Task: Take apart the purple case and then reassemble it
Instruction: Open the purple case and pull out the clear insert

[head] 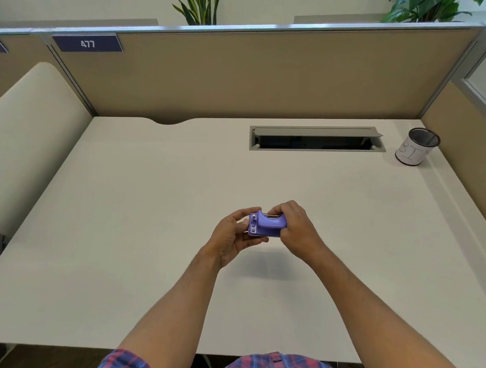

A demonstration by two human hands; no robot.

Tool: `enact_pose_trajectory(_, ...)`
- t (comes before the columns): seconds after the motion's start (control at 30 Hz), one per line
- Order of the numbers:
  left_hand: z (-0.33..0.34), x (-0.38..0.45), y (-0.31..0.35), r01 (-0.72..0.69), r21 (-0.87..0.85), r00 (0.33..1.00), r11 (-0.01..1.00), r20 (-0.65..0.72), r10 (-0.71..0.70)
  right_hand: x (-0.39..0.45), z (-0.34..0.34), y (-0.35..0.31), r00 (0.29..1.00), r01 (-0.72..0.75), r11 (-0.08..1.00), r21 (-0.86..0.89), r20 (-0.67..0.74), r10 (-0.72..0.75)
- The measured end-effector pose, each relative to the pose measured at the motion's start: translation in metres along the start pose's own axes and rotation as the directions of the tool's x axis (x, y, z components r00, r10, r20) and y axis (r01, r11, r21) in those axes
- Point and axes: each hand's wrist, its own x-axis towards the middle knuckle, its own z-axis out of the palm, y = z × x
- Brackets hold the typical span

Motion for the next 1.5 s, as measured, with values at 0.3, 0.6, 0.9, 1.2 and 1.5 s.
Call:
enact_pose_trajectory(0.3,-0.005,-0.001,0.000,-0.023,0.006,1.000,1.000,-0.014,0.023,0.001,0.000,-0.004,0.996,-0.076,0.990,0.116,-0.032,0.080)
enact_pose_trajectory(0.6,-0.005,-0.002,0.004,-0.018,-0.030,0.999,0.999,0.046,0.019,0.001,0.001,-0.005,0.994,-0.109,0.988,0.107,-0.013,0.111)
enact_pose_trajectory(0.9,-0.010,-0.006,0.002,-0.044,0.016,0.983,0.999,0.182,0.040,0.003,0.001,-0.005,0.988,-0.149,0.983,0.111,-0.026,0.153)
enact_pose_trajectory(1.2,-0.014,-0.009,0.003,-0.066,0.044,0.981,0.997,0.187,0.056,0.007,0.000,-0.002,0.979,-0.185,0.972,0.146,-0.061,0.196)
enact_pose_trajectory(1.5,-0.021,-0.009,0.000,-0.074,0.029,0.983,0.997,0.171,0.068,0.006,-0.009,0.014,0.918,-0.270,0.940,0.209,-0.239,0.317)
